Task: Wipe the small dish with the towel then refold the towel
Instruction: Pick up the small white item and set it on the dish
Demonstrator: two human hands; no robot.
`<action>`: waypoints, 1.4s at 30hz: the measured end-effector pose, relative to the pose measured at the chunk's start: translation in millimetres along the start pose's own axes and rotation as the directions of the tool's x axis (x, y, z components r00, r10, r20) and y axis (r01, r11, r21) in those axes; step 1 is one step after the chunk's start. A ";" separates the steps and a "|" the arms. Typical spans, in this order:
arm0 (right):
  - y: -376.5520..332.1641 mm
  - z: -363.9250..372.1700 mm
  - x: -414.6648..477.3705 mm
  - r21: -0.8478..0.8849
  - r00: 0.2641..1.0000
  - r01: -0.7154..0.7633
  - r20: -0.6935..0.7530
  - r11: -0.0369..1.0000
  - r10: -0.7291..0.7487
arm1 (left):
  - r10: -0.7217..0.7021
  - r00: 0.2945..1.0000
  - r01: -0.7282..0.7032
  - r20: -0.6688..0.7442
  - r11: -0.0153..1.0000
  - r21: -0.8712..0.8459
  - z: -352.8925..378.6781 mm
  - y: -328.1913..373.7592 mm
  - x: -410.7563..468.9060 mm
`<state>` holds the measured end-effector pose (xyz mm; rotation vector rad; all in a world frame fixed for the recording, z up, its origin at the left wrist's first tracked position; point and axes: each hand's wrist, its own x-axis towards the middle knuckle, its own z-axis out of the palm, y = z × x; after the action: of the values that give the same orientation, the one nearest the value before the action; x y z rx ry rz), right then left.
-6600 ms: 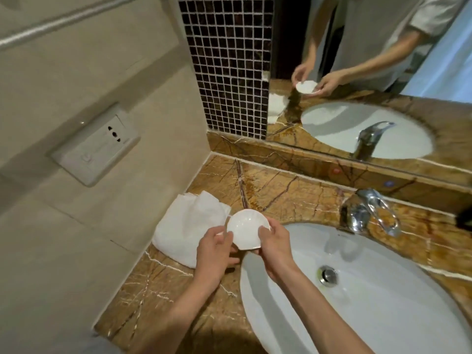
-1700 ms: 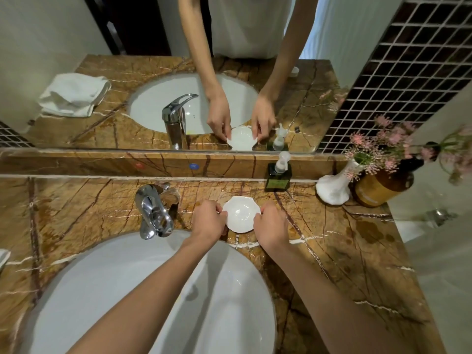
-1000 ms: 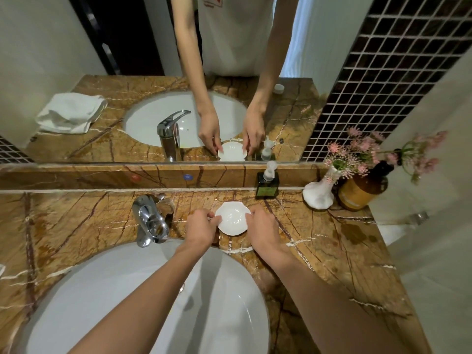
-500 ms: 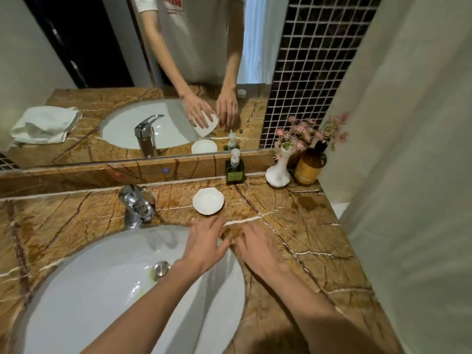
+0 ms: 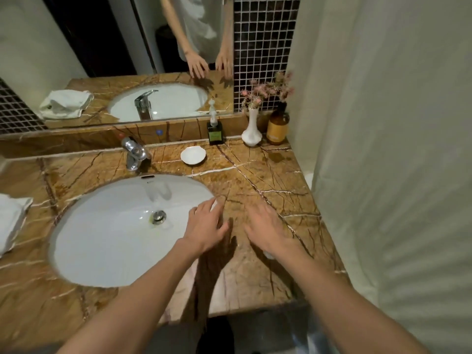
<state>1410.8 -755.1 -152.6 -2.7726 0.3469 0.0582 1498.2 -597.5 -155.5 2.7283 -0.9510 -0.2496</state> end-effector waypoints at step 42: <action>110.6 -4.8 -103.9 0.140 0.960 -0.271 -0.035 0.952 0.278 | 0.174 0.980 -0.166 0.092 0.982 -0.091 83.8 116.3 -32.2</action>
<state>1282.9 -833.3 -176.3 -2.5782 0.7225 0.0267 1385.1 -679.7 -200.4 2.5618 -1.1664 -0.3874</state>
